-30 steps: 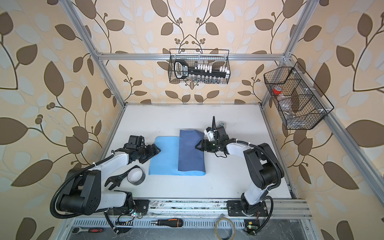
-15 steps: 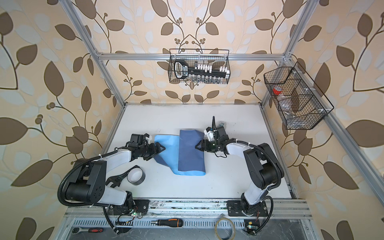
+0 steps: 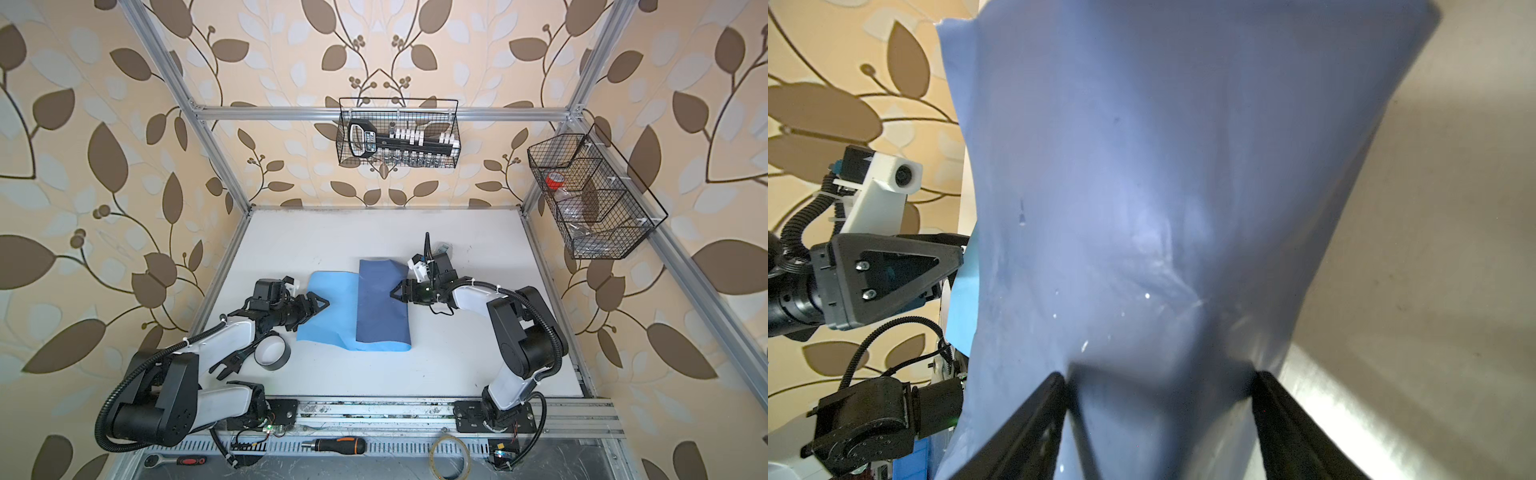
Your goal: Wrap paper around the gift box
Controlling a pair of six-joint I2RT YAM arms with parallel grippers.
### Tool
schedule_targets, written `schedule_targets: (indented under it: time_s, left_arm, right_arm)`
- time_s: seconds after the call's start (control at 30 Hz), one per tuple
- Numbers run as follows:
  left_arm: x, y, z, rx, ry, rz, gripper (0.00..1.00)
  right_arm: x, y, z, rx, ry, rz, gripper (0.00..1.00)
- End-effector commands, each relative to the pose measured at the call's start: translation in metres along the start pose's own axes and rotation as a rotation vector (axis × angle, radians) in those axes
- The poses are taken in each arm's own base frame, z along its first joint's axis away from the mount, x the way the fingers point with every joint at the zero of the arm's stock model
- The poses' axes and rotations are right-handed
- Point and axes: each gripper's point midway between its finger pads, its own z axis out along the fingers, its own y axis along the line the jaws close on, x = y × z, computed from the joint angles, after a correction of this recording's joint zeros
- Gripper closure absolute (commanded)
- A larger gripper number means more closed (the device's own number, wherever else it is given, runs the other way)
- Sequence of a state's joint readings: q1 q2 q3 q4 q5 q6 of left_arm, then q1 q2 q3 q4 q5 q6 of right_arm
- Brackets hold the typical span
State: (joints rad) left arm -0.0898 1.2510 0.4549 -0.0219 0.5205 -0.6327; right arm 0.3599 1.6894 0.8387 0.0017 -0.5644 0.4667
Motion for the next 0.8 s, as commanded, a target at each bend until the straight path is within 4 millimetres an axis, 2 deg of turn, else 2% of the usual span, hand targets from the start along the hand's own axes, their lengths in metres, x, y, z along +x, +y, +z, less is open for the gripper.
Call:
schedule_targets:
  time_s: [0.0, 0.3, 0.43, 0.57, 0.77]
  left_arm:
    - [-0.016, 0.008, -0.004, -0.078, -0.043, 0.017, 0.22]
    - [-0.04, 0.003, 0.015, -0.07, -0.016, 0.048, 0.54]
    - [-0.04, 0.011, 0.027, -0.083, 0.039, 0.048, 0.71]
    - [-0.046, 0.015, 0.026, -0.123, 0.031, 0.062, 0.74]
    - [-0.049, 0.019, 0.019, -0.166, 0.018, 0.082, 0.73]
  right_arm:
    - [0.048, -0.052, 0.01, 0.212, 0.122, 0.056, 0.3]
    - [0.048, -0.053, 0.012, 0.215, 0.125, 0.057, 0.3]
    - [0.049, -0.054, 0.012, 0.215, 0.128, 0.06, 0.3]
    - [0.049, -0.054, 0.013, 0.217, 0.129, 0.058, 0.31]
    - [0.049, -0.054, 0.013, 0.216, 0.129, 0.057, 0.31]
